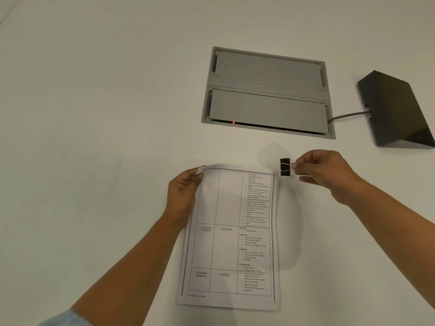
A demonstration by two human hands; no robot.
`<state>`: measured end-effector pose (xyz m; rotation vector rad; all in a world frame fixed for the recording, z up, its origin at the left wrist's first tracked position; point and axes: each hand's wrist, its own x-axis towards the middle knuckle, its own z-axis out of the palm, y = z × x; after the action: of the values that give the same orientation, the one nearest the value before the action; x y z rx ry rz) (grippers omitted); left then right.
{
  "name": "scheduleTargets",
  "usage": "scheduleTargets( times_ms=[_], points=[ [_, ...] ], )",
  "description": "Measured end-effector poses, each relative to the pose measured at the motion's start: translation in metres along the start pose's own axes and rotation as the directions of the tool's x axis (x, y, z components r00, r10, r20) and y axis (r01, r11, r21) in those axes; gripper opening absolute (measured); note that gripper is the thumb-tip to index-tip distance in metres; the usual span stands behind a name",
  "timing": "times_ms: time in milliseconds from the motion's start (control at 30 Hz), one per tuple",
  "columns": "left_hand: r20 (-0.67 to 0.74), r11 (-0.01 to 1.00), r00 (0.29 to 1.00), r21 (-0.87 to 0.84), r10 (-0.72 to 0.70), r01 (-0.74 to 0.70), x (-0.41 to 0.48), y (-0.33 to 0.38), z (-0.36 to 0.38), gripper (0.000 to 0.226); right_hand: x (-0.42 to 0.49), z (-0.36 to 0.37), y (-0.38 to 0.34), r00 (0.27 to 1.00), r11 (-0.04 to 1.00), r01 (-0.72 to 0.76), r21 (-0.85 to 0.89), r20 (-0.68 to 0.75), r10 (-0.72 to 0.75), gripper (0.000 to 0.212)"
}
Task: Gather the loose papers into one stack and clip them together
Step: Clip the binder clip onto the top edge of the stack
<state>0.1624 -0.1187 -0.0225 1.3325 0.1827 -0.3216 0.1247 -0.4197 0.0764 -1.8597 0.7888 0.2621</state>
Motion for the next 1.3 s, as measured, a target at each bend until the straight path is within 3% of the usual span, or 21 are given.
scheduleTargets(
  times_ms=[167,367,500,633,800,1033,1167,1300],
  points=[
    [-0.032,1.000,0.999,0.021,-0.013,0.013,-0.001,-0.003,0.002,0.023,-0.011,0.028,-0.022,0.975,0.988,0.156,-0.019,0.163,-0.151,0.007],
    [-0.032,1.000,0.999,-0.011,-0.011,0.011,-0.003,-0.004,0.003,0.023,-0.008,0.052,-0.038,0.933,0.971,0.223,-0.081,0.306,-0.188,0.011],
    [-0.038,1.000,0.999,-0.025,-0.018,0.017,-0.001,-0.004,0.003,0.023,-0.007,0.062,-0.043,0.920,0.945,0.296,-0.137,0.306,-0.244,0.012],
    [-0.037,0.999,0.999,-0.037,-0.018,0.016,-0.001,-0.004,0.004,0.023,-0.004,0.069,-0.048,0.925,0.933,0.312,-0.180,0.281,-0.255,0.044],
    [-0.080,0.999,0.997,0.032,0.001,0.002,-0.002,-0.008,0.006,0.023,0.001,0.076,-0.059,0.916,0.882,0.362,-0.301,0.288,-0.278,0.040],
    [-0.062,0.999,0.998,0.035,0.027,-0.025,-0.005,-0.002,0.009,0.027,0.006,0.087,-0.079,0.813,0.627,0.581,-0.519,0.404,-0.419,0.043],
    [-0.056,0.989,0.994,0.115,0.095,-0.088,-0.004,-0.004,0.009,0.030,0.014,0.093,-0.089,0.774,0.561,0.633,-0.533,0.454,-0.441,0.031],
    [-0.073,0.995,0.995,0.075,0.069,-0.064,-0.002,-0.006,0.008,0.025,0.022,0.096,-0.098,0.752,0.481,0.659,-0.578,0.517,-0.408,0.021]
  ],
)
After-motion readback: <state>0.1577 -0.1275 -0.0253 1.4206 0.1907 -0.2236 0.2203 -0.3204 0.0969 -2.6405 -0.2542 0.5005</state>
